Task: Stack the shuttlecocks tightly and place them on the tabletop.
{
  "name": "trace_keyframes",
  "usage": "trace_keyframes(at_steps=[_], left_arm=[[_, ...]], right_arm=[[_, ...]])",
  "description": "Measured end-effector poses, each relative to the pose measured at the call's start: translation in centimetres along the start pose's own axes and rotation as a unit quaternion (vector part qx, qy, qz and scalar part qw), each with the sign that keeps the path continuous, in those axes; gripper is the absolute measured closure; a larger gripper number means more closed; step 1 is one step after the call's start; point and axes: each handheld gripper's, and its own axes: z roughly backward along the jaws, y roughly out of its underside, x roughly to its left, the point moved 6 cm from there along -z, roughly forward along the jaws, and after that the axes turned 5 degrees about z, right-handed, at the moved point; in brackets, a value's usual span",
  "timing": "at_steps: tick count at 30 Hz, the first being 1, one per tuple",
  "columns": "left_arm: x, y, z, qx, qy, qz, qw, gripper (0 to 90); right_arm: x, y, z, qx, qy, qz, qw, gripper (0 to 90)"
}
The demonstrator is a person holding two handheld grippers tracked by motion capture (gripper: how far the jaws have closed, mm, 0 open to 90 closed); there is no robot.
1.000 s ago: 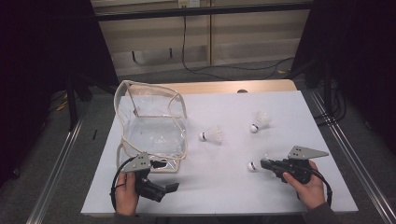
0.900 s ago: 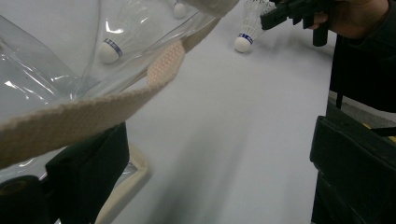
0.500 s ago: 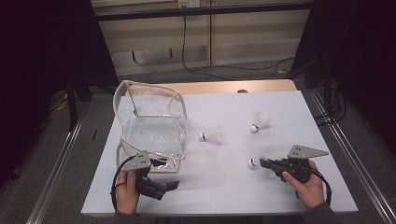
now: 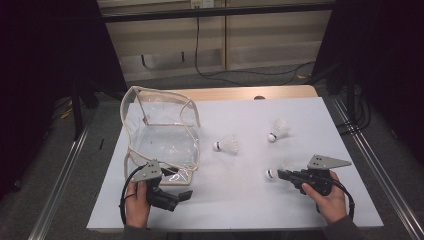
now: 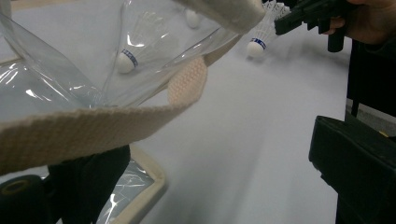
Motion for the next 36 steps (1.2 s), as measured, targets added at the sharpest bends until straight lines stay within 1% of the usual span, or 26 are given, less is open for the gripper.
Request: trace_keyframes(at_steps=[14,24,30,36], left_arm=[[-0.1,0.0,0.0,0.001,0.005,0.001,1.0000,5.2],[-0.1,0.1,0.0,0.000,0.007,0.000,1.0000,5.1],[-0.1,0.1,0.0,-0.001,0.006,0.002,1.0000,5.1],[-0.1,0.1,0.0,0.000,0.007,0.001,1.0000,5.1]], right_arm=[[-0.6,-0.7,0.2,-0.007,0.002,-0.012,0.9999,89.8],[-0.8,-1.2,-0.2,-0.005,-0.001,-0.012,0.9999,89.9],[-1.0,-1.5,-0.4,-0.004,-0.003,-0.018,0.9998,89.9],[-1.1,-1.7,-0.6,-0.003,-0.005,-0.016,0.9999,89.9]])
